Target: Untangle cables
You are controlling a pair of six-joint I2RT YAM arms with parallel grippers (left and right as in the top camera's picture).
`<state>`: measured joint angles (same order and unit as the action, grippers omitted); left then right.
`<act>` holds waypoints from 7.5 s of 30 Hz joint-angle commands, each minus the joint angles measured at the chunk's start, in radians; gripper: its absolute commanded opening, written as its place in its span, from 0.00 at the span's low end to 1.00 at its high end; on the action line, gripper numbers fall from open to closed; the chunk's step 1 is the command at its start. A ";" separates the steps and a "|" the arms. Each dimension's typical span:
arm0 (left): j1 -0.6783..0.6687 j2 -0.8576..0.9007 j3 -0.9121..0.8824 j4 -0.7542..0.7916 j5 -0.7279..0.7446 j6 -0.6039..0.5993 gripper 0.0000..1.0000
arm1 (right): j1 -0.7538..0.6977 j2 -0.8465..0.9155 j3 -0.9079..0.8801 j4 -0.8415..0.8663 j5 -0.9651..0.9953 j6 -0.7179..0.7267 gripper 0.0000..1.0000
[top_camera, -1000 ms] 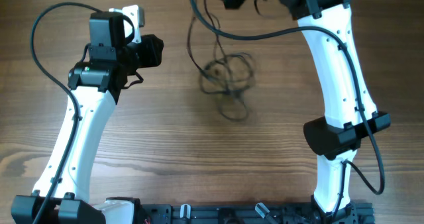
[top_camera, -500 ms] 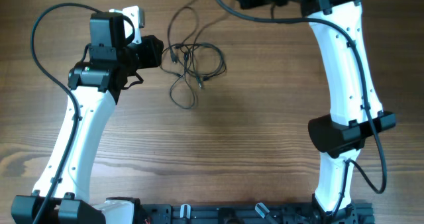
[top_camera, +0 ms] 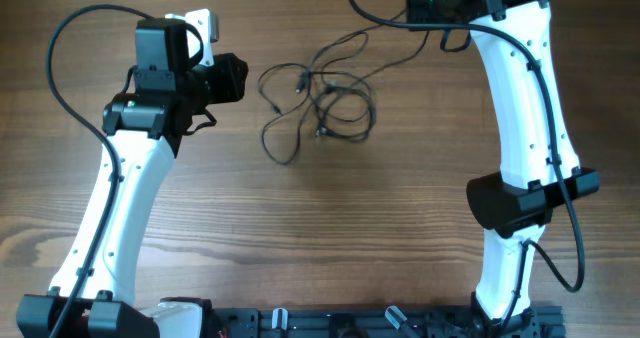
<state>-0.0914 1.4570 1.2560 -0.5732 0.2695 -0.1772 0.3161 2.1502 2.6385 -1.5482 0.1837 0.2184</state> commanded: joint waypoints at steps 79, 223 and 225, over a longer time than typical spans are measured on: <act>-0.174 0.623 0.005 0.454 0.160 0.192 0.04 | -0.002 -0.037 0.011 0.066 -0.565 -0.126 0.04; 0.048 0.030 0.005 0.071 -0.019 0.038 0.08 | -0.129 -0.554 -0.342 0.478 -0.716 -0.218 0.04; 0.048 0.030 0.005 0.069 -0.019 0.038 0.08 | -0.129 -0.566 -0.342 0.544 -0.821 -0.224 0.04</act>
<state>-0.0422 1.4994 1.2560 -0.5018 0.2344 -0.1265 0.1825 1.5944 2.2921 -1.0801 -0.4183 0.0566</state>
